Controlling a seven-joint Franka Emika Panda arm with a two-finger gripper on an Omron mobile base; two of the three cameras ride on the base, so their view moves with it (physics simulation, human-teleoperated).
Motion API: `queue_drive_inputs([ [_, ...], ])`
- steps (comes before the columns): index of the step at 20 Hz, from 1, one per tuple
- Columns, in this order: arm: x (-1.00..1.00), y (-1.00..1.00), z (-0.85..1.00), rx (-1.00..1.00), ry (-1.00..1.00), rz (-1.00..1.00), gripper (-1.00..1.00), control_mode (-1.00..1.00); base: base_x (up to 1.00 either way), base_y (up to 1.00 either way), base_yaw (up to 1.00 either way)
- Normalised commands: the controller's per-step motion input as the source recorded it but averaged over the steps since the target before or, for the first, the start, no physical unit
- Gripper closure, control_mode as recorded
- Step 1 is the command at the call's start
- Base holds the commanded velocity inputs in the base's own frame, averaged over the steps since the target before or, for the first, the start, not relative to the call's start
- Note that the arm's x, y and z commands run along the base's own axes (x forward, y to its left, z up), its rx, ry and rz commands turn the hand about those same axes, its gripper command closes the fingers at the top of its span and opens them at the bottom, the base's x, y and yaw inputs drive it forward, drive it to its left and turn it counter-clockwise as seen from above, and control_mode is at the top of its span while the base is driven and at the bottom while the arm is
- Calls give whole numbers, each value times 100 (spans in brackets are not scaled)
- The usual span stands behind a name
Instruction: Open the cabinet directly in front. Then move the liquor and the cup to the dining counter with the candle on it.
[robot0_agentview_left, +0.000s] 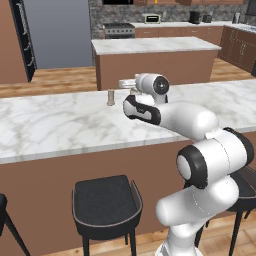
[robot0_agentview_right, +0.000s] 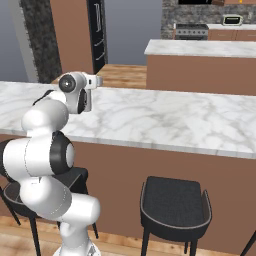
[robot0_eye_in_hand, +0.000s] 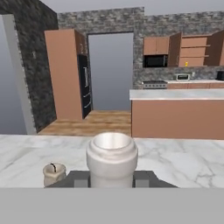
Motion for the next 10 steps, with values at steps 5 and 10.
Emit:
queue_drive_inputs([
  [5, 0, 0, -10, 0, 0, 0, -100, -100, 0, 0, 0],
  [10, 0, 0, -2, 0, 0, 0, -100, -100, 0, 0, 0],
])
